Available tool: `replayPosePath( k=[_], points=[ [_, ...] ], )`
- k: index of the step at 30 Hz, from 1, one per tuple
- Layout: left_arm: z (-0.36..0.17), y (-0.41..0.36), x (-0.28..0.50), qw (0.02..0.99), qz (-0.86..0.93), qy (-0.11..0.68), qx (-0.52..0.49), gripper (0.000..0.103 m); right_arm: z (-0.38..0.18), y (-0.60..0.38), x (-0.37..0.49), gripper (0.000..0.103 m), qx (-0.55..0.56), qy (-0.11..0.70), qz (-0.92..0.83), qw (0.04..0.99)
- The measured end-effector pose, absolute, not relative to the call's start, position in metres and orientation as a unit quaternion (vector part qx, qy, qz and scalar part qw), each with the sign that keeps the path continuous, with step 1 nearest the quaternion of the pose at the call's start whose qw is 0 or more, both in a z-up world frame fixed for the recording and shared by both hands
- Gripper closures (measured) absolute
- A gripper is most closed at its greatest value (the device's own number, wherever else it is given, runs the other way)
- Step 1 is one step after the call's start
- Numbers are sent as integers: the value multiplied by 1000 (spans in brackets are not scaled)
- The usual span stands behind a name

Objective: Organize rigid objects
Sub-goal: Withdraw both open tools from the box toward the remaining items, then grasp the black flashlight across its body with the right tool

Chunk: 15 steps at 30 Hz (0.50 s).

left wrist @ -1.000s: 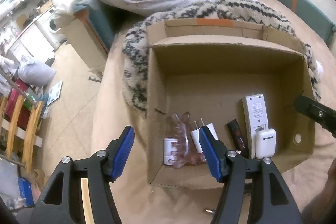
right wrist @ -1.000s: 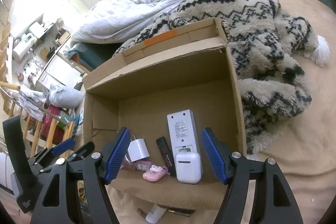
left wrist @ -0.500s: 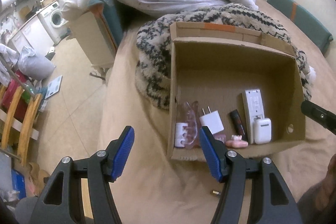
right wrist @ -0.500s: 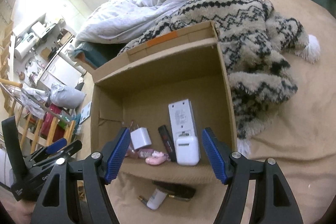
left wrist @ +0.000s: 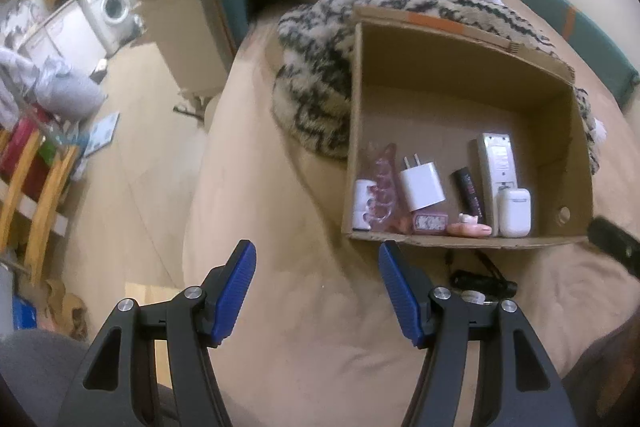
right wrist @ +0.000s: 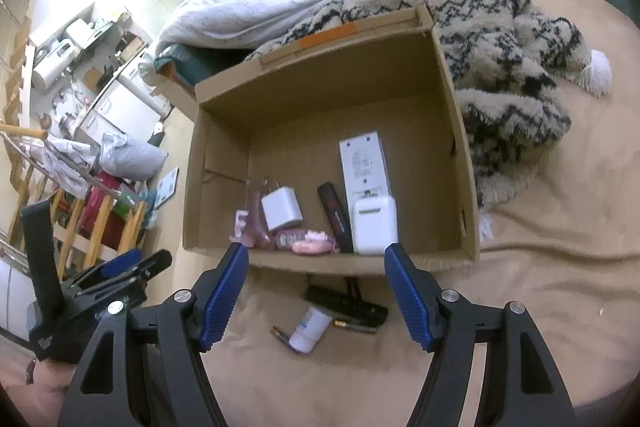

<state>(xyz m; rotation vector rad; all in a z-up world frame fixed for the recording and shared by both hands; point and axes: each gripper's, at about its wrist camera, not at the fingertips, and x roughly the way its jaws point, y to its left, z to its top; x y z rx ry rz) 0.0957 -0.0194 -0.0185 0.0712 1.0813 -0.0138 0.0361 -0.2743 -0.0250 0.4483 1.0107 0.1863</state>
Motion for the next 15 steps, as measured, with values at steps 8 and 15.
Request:
replayPosePath(
  k=[8, 15],
  points=[
    [-30, -8, 104, 848, 16, 529, 12, 42, -42, -272, 41, 29, 203, 502, 72, 837],
    [-30, -1, 104, 845, 19, 534, -12, 42, -49, -266, 44, 26, 184, 509, 64, 839]
  ],
)
